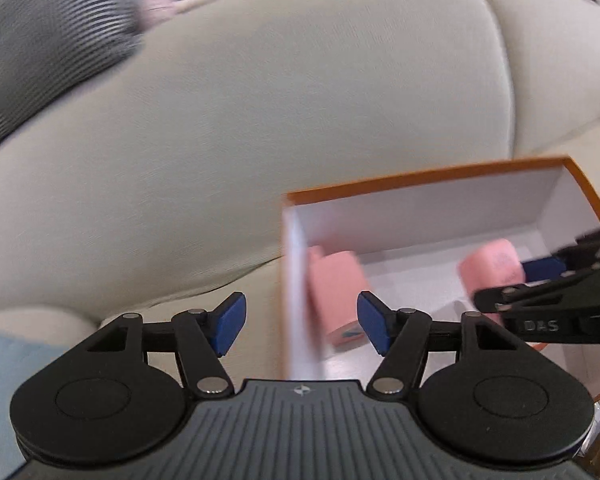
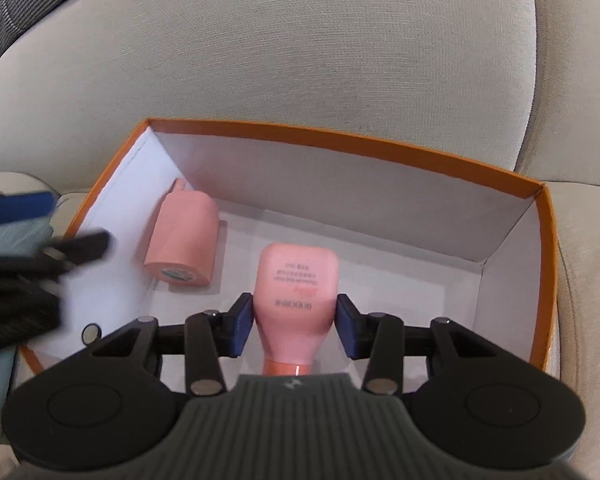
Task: Organize rigid objects
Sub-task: 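Lower the pink bottles into the box and open both tools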
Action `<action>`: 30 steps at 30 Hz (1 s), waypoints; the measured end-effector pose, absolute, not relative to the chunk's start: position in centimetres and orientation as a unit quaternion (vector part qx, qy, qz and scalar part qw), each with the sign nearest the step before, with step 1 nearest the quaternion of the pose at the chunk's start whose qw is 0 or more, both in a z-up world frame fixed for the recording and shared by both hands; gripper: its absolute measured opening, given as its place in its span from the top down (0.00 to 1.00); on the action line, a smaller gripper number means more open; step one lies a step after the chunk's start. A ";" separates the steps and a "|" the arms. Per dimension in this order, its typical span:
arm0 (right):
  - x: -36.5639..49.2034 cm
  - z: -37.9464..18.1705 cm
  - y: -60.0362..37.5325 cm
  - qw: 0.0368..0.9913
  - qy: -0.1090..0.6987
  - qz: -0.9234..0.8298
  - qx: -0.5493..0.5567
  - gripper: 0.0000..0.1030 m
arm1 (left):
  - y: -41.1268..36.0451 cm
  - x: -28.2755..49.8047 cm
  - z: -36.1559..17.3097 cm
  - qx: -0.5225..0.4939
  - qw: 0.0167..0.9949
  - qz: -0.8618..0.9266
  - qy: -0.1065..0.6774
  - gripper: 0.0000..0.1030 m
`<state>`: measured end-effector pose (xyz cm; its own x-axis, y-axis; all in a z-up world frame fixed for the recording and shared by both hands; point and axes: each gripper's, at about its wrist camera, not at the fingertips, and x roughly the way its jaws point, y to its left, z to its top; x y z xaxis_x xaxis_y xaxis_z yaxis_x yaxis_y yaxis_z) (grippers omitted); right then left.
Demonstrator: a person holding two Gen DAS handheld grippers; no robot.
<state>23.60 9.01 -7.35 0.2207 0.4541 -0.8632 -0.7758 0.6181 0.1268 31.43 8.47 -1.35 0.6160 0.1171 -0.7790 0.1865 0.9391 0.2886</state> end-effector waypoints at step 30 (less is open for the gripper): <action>23.0 -9.2 13.6 0.725 0.500 0.434 -0.189 0.56 | 12.9 26.5 -2.4 -0.037 0.803 -0.104 0.586 0.83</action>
<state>22.99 13.62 -9.20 0.1218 0.4399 -0.8897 -0.8189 0.5511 0.1603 26.46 12.91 -2.40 0.2912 -0.2095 -0.9334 0.1230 0.9758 -0.1807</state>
